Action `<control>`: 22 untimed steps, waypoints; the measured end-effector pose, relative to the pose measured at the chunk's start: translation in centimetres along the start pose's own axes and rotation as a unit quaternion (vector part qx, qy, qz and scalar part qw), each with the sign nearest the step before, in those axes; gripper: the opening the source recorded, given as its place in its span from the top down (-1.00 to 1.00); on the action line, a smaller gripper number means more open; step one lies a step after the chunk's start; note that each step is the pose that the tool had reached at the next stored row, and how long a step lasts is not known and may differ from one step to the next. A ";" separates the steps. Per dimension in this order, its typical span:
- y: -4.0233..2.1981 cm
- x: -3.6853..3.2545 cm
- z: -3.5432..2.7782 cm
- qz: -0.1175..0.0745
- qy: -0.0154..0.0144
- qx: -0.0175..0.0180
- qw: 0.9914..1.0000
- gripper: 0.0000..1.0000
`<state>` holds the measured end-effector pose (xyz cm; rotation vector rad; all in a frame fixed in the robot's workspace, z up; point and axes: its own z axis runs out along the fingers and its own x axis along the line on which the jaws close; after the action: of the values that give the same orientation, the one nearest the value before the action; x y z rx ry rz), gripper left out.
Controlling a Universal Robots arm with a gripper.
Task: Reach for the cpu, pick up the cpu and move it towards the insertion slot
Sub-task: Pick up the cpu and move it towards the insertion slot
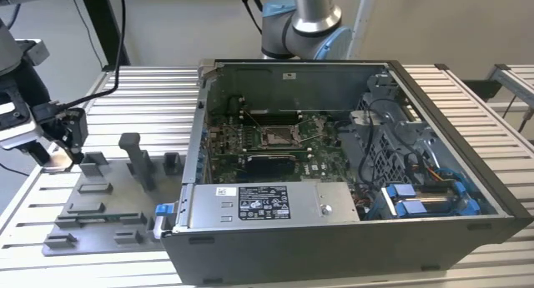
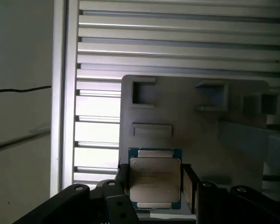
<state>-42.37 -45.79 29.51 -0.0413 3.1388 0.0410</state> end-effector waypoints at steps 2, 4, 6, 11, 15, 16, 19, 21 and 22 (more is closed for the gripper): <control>0.01 0.00 -0.59 0.000 0.000 0.000 1.000 1.00; 0.03 0.00 -1.22 0.000 0.000 0.001 1.000 1.00; 0.05 0.00 -1.84 0.000 0.000 0.001 1.000 1.00; 0.09 -0.01 -3.30 0.000 0.000 0.002 1.000 1.00; 0.12 -0.01 -4.48 0.000 0.000 0.003 1.000 1.00; 0.13 -0.01 -4.74 0.000 0.000 0.003 1.000 1.00; 0.16 -0.01 -5.63 0.000 0.000 0.004 1.000 1.00; 0.18 -0.01 -6.18 0.000 0.000 0.004 1.000 1.00; 0.19 -0.02 -6.53 0.000 0.000 0.004 1.000 1.00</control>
<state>-42.37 -45.77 36.05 -0.0413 3.1392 0.0280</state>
